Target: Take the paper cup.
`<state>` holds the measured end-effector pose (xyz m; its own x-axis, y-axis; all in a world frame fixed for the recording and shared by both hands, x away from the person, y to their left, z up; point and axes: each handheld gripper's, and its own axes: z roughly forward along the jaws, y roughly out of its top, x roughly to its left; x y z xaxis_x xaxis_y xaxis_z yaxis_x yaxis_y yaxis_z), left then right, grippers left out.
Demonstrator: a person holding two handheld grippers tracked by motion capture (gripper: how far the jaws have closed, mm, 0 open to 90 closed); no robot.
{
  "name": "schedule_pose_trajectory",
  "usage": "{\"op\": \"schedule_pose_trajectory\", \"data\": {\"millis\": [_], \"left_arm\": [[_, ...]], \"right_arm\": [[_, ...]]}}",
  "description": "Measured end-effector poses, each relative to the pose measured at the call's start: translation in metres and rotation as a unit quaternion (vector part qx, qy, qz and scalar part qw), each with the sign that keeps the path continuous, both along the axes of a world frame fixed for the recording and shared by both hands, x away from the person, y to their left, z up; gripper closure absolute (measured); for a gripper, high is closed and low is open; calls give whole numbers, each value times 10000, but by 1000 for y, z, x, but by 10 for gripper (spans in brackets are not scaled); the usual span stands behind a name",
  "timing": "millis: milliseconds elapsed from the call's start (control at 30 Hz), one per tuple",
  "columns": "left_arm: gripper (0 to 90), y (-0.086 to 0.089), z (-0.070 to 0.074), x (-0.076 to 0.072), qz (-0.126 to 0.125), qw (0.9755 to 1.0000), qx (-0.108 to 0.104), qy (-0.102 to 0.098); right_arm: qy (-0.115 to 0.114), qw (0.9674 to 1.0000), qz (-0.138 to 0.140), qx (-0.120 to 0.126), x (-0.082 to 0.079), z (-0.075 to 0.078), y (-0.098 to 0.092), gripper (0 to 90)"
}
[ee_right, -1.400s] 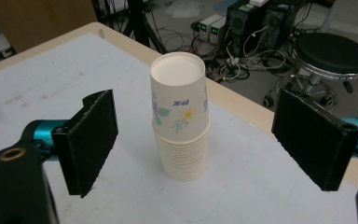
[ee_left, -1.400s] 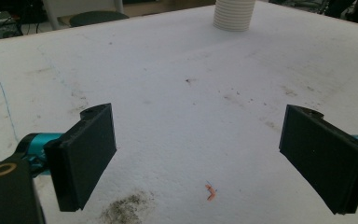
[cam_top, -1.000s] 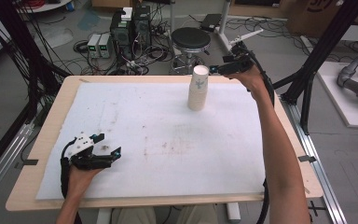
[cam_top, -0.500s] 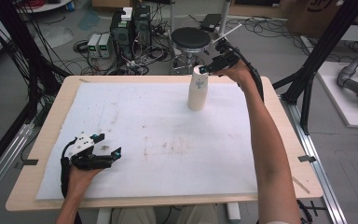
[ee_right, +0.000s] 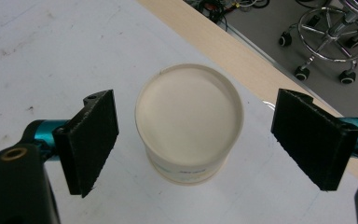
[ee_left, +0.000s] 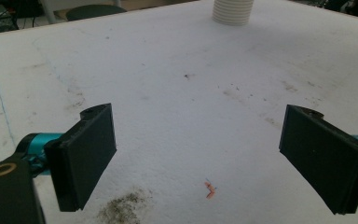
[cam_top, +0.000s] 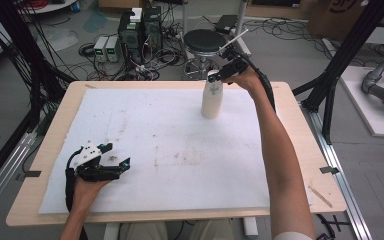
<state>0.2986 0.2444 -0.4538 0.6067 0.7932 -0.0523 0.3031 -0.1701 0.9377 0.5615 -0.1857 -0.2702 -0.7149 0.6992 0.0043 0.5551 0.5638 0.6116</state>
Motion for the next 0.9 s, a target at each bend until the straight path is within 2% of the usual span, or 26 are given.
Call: {"op": "schedule_pose_trajectory", "data": {"millis": [233,333,533,600,900], "left_arm": [[106,0,0,0,5,10000,12,16],[106,0,0,1,12,10000,1,17],[106,0,0,0,-5,10000,-2,29],[107,0,0,0,-2,10000,-9,26],[107,0,0,0,-3,10000,5,26]], "right_arm": [[24,10000,-53,-73,3,-3,4,172],[39,9999,-6,-94,3,-4,4,250],[21,10000,-35,-89,3,-4,5,302],[-4,10000,21,-80,2,-4,5,356],[-31,9999,50,-145,1,-4,6,365]]}}
